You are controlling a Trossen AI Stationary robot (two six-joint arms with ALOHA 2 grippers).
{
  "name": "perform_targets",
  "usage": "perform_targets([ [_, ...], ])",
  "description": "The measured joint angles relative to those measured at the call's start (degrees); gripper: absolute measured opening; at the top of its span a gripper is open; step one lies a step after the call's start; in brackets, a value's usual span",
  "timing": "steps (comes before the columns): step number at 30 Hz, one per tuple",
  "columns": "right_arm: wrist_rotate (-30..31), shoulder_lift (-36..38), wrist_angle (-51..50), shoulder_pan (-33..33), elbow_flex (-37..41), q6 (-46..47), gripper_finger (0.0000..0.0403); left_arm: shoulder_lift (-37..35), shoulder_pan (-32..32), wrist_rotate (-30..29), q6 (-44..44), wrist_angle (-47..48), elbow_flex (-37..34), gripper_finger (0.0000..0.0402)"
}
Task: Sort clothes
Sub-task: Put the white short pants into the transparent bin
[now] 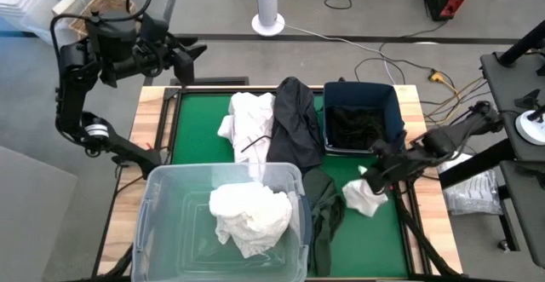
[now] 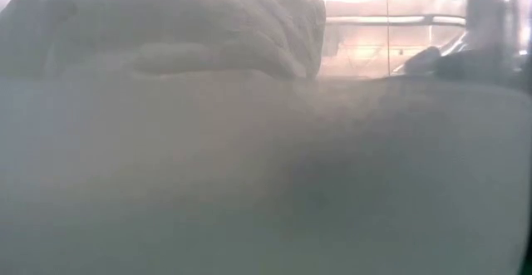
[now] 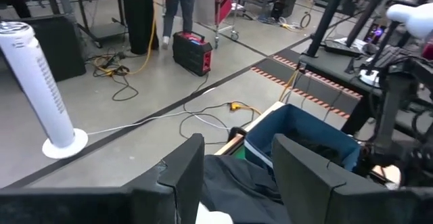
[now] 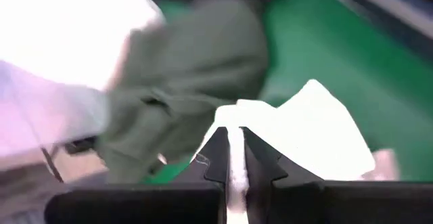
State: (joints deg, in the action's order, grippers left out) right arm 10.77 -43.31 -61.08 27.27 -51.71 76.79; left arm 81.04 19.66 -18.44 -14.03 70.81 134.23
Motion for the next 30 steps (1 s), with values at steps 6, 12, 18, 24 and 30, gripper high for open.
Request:
perform_targets([
  [6,10.4,-1.2,0.5,0.0,-10.3,-7.6,0.0012,-0.3,-1.8,0.0,-0.3,-0.2,0.0,0.0153],
  [12,20.6,-4.7,6.9,0.0,-21.9,-22.5,0.0012,-0.2,-2.1,0.0,-0.5,-0.3,0.0,0.0153],
  [18,24.8,-10.0,19.2,0.0,-31.7,-39.5,0.0012,-0.3,-2.1,0.0,-0.5,-1.3,0.0,0.0153],
  [24,25.5,-17.6,28.1,-0.6,-40.5,-53.7,0.0012,-0.8,-2.1,0.0,-0.6,-1.4,0.0,0.0153],
  [30,24.7,-25.4,30.3,-1.5,-50.7,-62.8,0.0012,-2.2,-2.1,0.0,-0.7,-1.5,0.0,0.0153],
])
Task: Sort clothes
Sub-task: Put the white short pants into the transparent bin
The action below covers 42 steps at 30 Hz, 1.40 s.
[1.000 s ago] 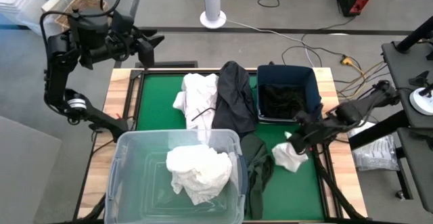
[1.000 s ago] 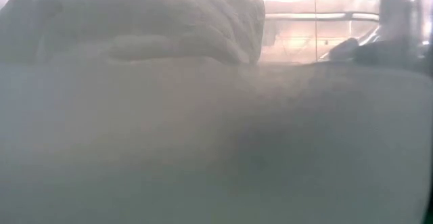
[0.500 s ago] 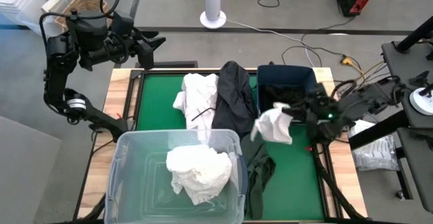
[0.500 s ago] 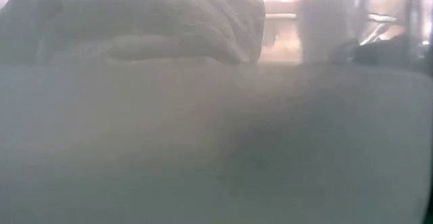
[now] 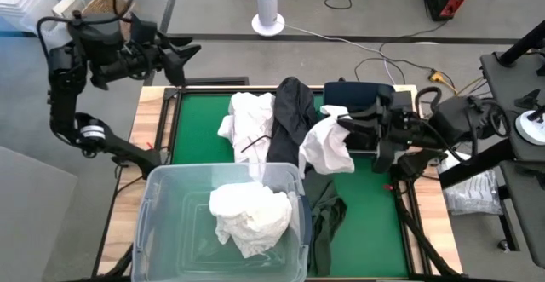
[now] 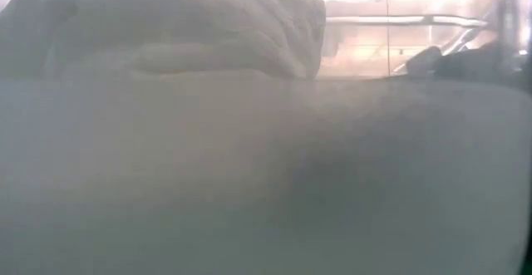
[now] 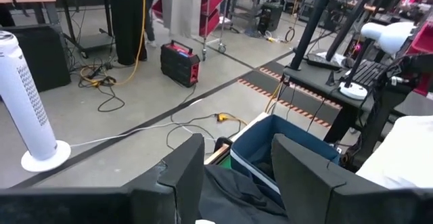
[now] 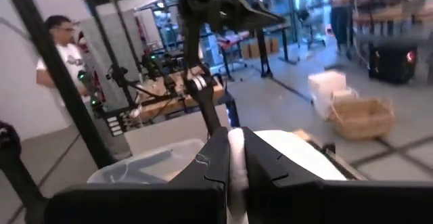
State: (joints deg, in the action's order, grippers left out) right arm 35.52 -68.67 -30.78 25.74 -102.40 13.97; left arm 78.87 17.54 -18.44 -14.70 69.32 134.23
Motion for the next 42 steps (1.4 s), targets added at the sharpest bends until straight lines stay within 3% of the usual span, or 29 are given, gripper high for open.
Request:
perform_targets([
  [9,-8.9,-11.4,-0.2,-3.3,-15.7,-7.0,0.0012,-5.0,-0.2,3.0,-1.6,0.6,0.0,0.0153],
  [20,-22.2,-27.3,-0.2,-9.8,-32.5,-7.4,0.0012,-8.6,-0.3,6.9,-2.0,0.8,0.0,0.0153],
  [42,-48.0,-47.1,31.3,-16.7,-32.2,3.7,0.0012,-14.4,-0.3,7.5,0.5,2.1,0.0,0.0153],
])
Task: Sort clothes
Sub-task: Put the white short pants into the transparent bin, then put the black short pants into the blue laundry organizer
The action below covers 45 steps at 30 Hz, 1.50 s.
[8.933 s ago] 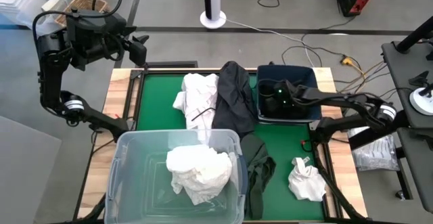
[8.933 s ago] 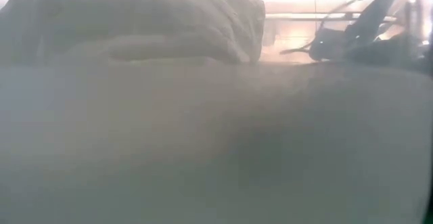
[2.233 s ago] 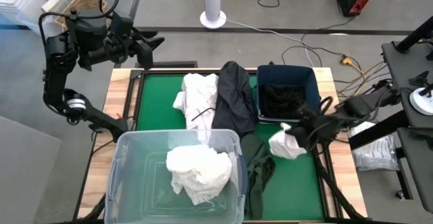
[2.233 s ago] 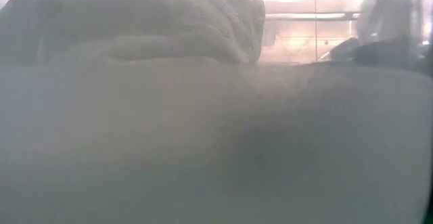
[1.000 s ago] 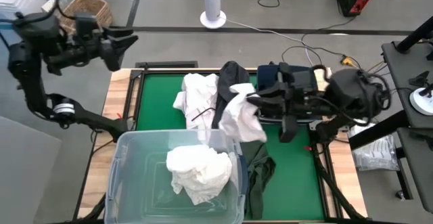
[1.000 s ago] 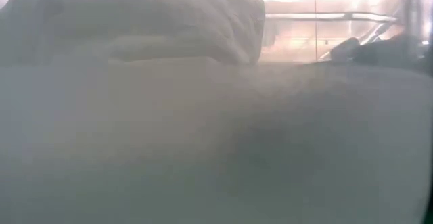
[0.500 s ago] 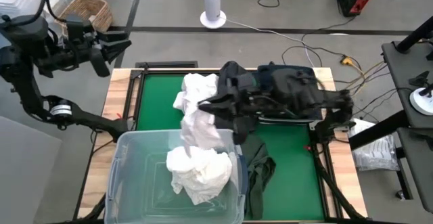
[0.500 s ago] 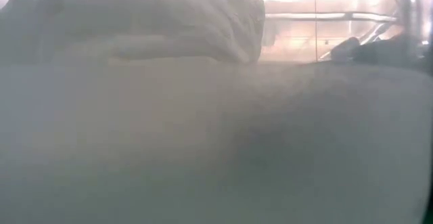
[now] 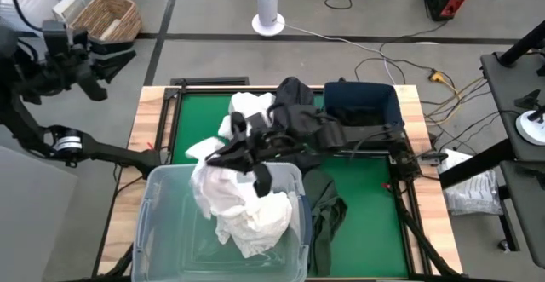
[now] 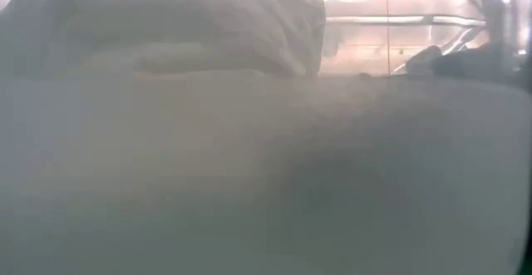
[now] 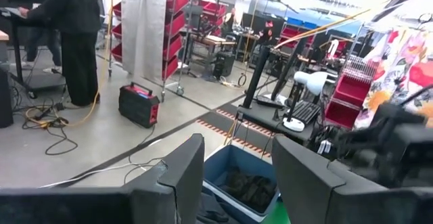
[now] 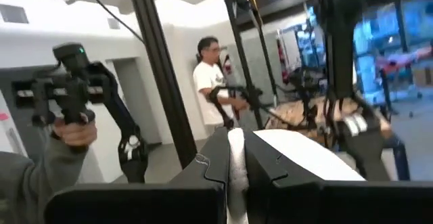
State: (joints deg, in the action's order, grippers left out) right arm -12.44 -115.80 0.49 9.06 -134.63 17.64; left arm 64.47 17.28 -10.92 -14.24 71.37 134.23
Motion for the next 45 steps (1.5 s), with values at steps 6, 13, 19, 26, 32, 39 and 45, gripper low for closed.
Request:
perform_targets([
  [6,-1.6,-4.7,0.3,-1.1,-0.1,4.9,0.0012,-0.5,0.0,0.0,0.2,0.0,0.0,0.0153],
  [13,-3.3,-9.8,-0.2,-1.3,-0.1,9.7,0.0012,-0.5,0.0,0.0,0.3,0.5,0.0,0.0153],
  [19,-6.1,-12.5,-0.3,-1.2,-0.2,13.9,0.0012,-0.3,0.0,0.0,0.2,1.8,0.0,0.0153],
  [26,-6.1,-12.9,-1.6,-1.4,-0.3,14.9,0.0030,-0.3,0.0,0.0,0.2,2.6,0.0,0.0153],
  [32,-6.7,-12.8,-1.9,-1.3,-0.4,14.5,0.0099,-0.3,0.0,-0.1,0.2,2.6,0.0,0.0153],
  [39,-7.1,-12.4,-2.2,-1.5,-0.4,14.3,0.0184,0.0,0.0,-0.2,0.2,2.6,0.0,0.0153],
  [45,-7.1,-10.8,-4.1,-1.8,-0.4,10.2,0.0219,0.3,0.0,-0.2,0.2,3.0,0.0,0.0153],
])
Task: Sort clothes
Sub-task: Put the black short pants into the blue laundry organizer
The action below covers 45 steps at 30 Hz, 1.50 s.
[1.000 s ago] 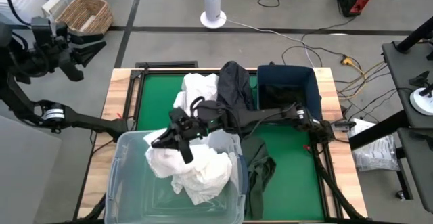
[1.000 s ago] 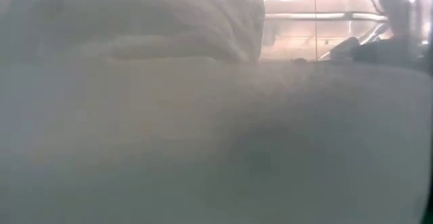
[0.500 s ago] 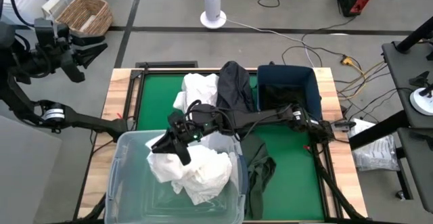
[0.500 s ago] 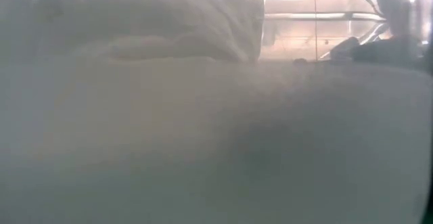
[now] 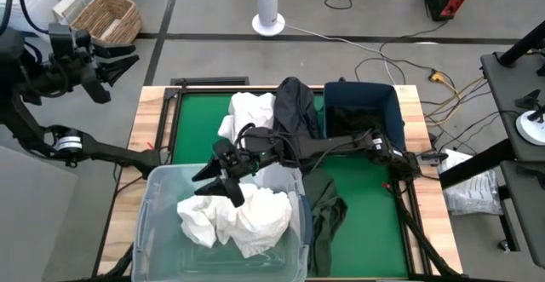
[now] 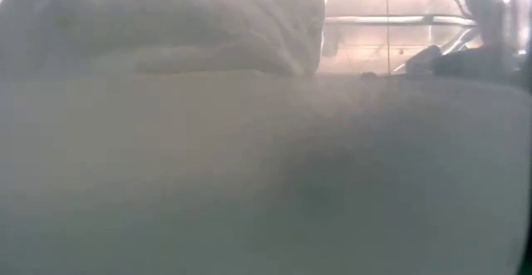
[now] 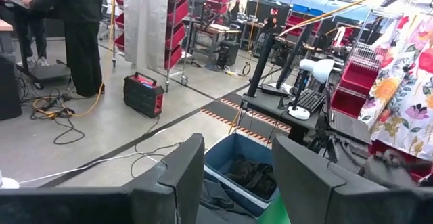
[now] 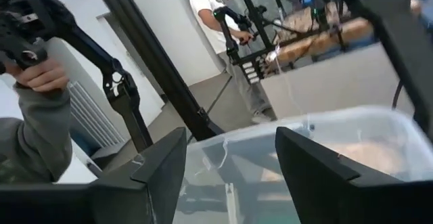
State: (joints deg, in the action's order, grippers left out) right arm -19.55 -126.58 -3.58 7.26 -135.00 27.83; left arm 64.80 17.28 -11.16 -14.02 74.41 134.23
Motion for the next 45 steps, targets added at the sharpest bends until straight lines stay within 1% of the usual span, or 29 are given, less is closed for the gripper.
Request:
perform_targets([
  [3,0.2,2.2,-2.4,-0.2,0.0,-4.0,0.0218,0.2,0.0,0.0,0.0,0.3,0.0,0.0153],
  [5,1.9,4.3,-6.0,-0.3,0.0,-7.1,0.0214,0.2,0.0,0.0,0.0,0.4,0.0,0.0153],
  [9,10.1,10.2,-18.0,-0.3,0.0,-15.0,0.0202,0.3,0.0,0.0,0.0,0.4,0.0,0.0153],
  [12,17.1,14.8,-27.4,-0.3,-0.1,-18.7,0.0195,0.6,0.0,0.0,0.0,0.7,-0.1,0.0153],
  [18,26.6,22.8,-43.5,-0.4,0.0,-20.5,0.0193,2.7,0.0,0.2,0.1,1.2,-0.1,0.0153],
  [24,32.9,27.9,-57.1,-0.5,0.0,-21.1,0.0195,5.3,0.0,0.2,1.8,1.2,-0.2,0.0153],
  [30,37.1,30.8,-68.0,-0.5,0.1,-21.5,0.0198,9.1,0.0,0.2,1.7,1.1,-0.2,0.0153],
  [33,37.8,32.0,-72.0,-0.6,0.1,-21.8,0.0201,11.4,0.0,0.2,1.6,1.1,-0.2,0.0153],
  [37,38.0,33.9,-75.1,-0.9,0.1,-22.2,0.0201,14.9,0.0,0.2,1.5,1.0,-0.2,0.0153],
  [42,38.3,37.0,-76.3,-1.9,0.1,-23.2,0.0203,19.3,0.0,0.2,1.5,1.0,-0.2,0.0153],
  [45,39.6,38.4,-77.4,-2.5,0.1,-23.4,0.0203,21.7,0.0,0.2,1.5,1.0,-0.2,0.0153],
])
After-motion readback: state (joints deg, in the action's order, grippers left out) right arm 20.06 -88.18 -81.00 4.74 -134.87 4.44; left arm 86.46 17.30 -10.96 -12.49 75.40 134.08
